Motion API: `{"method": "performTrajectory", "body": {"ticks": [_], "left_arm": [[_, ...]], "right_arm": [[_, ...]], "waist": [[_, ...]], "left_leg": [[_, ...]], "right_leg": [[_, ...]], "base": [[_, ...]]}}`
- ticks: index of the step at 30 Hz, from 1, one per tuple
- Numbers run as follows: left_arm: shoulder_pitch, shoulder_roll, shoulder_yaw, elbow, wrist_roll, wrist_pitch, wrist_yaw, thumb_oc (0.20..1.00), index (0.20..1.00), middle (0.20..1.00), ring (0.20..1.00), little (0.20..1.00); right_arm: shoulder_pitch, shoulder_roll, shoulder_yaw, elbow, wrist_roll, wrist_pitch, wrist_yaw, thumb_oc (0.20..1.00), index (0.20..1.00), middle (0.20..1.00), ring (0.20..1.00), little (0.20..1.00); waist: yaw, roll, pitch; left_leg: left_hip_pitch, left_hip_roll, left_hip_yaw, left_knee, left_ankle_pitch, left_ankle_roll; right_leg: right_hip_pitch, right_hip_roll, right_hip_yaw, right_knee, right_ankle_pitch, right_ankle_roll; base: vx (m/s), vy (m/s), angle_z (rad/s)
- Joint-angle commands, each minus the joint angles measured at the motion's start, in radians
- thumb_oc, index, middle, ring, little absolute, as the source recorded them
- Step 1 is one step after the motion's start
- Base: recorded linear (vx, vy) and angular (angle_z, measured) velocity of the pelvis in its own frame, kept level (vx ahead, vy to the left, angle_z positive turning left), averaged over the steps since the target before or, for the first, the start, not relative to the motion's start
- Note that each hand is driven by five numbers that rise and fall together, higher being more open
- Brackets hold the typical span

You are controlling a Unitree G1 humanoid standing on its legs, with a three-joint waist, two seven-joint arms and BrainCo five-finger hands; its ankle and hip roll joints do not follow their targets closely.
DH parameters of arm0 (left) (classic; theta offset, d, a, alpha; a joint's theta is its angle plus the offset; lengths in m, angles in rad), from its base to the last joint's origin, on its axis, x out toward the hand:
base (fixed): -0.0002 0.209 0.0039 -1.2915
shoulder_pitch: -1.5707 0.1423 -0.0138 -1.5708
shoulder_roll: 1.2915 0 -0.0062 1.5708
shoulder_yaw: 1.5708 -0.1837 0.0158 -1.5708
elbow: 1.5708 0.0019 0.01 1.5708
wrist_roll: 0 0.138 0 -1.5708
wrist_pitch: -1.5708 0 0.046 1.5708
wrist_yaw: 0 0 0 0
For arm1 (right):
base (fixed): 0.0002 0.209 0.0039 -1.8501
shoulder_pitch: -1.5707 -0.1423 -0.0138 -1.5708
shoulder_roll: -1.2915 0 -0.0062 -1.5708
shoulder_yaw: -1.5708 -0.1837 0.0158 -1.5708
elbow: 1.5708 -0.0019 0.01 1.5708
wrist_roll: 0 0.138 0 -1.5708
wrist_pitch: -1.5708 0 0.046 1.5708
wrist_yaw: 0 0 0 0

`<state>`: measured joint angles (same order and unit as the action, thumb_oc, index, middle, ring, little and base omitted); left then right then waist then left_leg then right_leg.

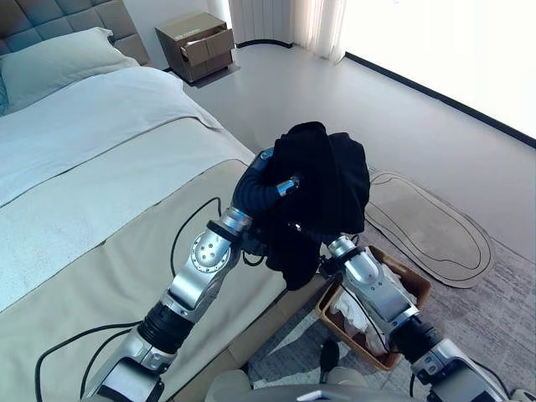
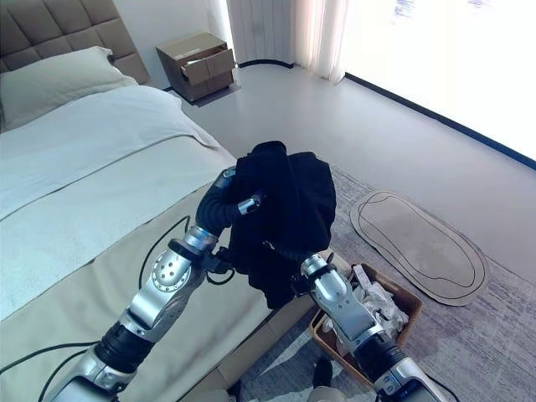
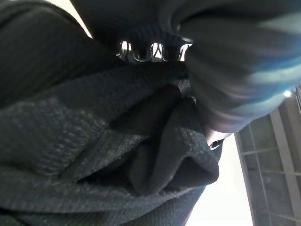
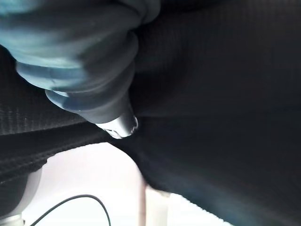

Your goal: Pick up clothes into the bucket

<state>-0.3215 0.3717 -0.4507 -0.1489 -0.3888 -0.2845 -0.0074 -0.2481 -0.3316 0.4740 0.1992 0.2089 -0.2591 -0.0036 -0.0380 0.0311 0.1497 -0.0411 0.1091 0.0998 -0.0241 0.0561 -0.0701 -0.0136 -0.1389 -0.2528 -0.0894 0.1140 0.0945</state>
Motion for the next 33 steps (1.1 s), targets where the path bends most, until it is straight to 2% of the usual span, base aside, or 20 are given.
{"method": "performTrajectory", "body": {"ticks": [1,8,9,10,18,21,22,25,26,30,33], "left_arm": [[-0.030,0.001,0.038,-0.081,-0.056,-0.061,-0.001,0.200,0.200,0.200,0.200,0.200],[0.017,-0.001,0.075,-0.022,-0.053,-0.063,-0.010,0.200,0.200,0.200,0.200,0.200],[0.019,-0.007,0.073,0.011,-0.055,-0.059,-0.007,0.715,0.715,0.715,0.715,0.715],[0.018,-0.013,0.072,0.033,-0.051,-0.056,-0.005,1.000,1.000,1.000,1.000,1.000],[0.092,-0.014,0.114,0.132,-0.044,-0.030,-0.012,1.000,1.000,1.000,1.000,1.000],[0.175,-0.002,0.136,0.233,-0.020,-0.013,-0.053,1.000,1.000,1.000,1.000,1.000],[0.253,-0.005,0.170,0.318,0.001,-0.008,-0.066,1.000,1.000,1.000,1.000,1.000],[0.316,-0.011,0.199,0.405,0.034,-0.008,-0.068,1.000,1.000,1.000,1.000,1.000],[0.368,-0.003,0.236,0.471,0.102,-0.017,-0.062,1.000,1.000,1.000,1.000,1.000],[0.452,0.012,0.296,0.542,0.194,-0.034,-0.031,1.000,1.000,1.000,1.000,1.000],[0.519,0.016,0.344,0.540,0.156,-0.050,-0.047,1.000,1.000,1.000,1.000,1.000]], "right_arm": [[0.003,0.023,-0.058,-0.051,0.049,-0.045,-0.011,0.200,0.200,0.200,0.200,0.200],[0.110,0.012,-0.179,-0.026,0.125,-0.061,-0.013,0.200,0.200,0.200,0.200,0.200],[0.125,0.011,-0.199,-0.022,0.141,-0.063,-0.012,0.200,0.200,0.200,0.200,0.200],[0.139,0.012,-0.214,-0.024,0.153,-0.064,-0.010,0.200,0.200,0.200,0.200,0.200],[0.260,0.016,-0.364,-0.082,0.218,-0.080,-0.028,0.200,0.200,0.200,0.200,0.200],[0.295,0.029,-0.420,-0.051,0.257,-0.082,-0.024,0.200,0.200,0.200,0.200,0.200],[0.326,0.038,-0.465,-0.038,0.296,-0.086,-0.013,0.200,0.200,0.200,0.200,0.200],[0.347,0.040,-0.500,-0.025,0.306,-0.096,-0.022,0.200,0.200,0.200,0.200,0.200],[0.359,0.037,-0.543,-0.011,0.307,-0.105,-0.030,0.200,0.200,0.200,0.200,0.200],[0.377,0.029,-0.618,-0.012,0.338,-0.130,-0.037,0.200,0.200,0.200,0.200,0.200],[0.394,0.013,-0.666,-0.027,0.331,-0.150,-0.052,0.200,0.200,0.200,0.200,0.200]], "waist": [[0.018,-0.048,-0.037],[0.004,-0.050,-0.054],[-0.002,-0.050,-0.058],[-0.005,-0.050,-0.061],[-0.043,-0.045,-0.078],[-0.054,-0.040,-0.077],[-0.059,-0.036,-0.074],[-0.061,-0.033,-0.072],[-0.063,-0.030,-0.067],[-0.062,-0.026,-0.061],[-0.058,-0.021,-0.047]], "left_leg": [[-0.010,0.027,-0.025,0.026,-0.016,-0.002],[0.014,0.030,-0.014,0.019,-0.018,-0.003],[0.017,0.031,-0.011,0.018,-0.017,-0.004],[0.020,0.031,-0.009,0.015,-0.016,-0.004],[0.036,0.037,0.003,-0.001,-0.004,-0.009],[0.048,0.041,0.012,-0.002,-0.004,-0.008],[0.052,0.045,0.022,-0.003,-0.003,-0.009],[0.052,0.049,0.028,-0.002,-0.003,-0.011],[0.050,0.053,0.031,-0.001,0.000,-0.015],[0.038,0.061,0.031,0.009,0.000,-0.021],[0.025,0.071,0.023,0.020,0.006,-0.028]], "right_leg": [[0.063,-0.066,0.007,0.068,-0.088,0.075],[0.080,-0.068,0.010,0.067,-0.088,0.078],[0.080,-0.067,0.010,0.069,-0.089,0.078],[0.081,-0.066,0.010,0.071,-0.090,0.078],[0.076,-0.058,0.027,0.087,-0.096,0.074],[0.076,-0.054,0.039,0.085,-0.094,0.073],[0.077,-0.050,0.046,0.079,-0.092,0.071],[0.073,-0.047,0.051,0.077,-0.092,0.069],[0.070,-0.042,0.055,0.078,-0.094,0.066],[0.060,-0.036,0.057,0.083,-0.100,0.061],[0.052,-0.030,0.057,0.097,-0.108,0.055]], "base": [[0.00,0.000,0.00],[0.00,0.001,-0.01],[-0.02,0.000,-0.04],[0.00,0.000,0.00],[-0.02,-0.009,-0.02],[-0.03,-0.022,-0.18],[-0.01,-0.023,-0.16],[-0.02,-0.027,-0.13],[-0.01,-0.036,-0.06],[-0.01,-0.041,-0.06],[-0.02,-0.063,-0.01]]}}
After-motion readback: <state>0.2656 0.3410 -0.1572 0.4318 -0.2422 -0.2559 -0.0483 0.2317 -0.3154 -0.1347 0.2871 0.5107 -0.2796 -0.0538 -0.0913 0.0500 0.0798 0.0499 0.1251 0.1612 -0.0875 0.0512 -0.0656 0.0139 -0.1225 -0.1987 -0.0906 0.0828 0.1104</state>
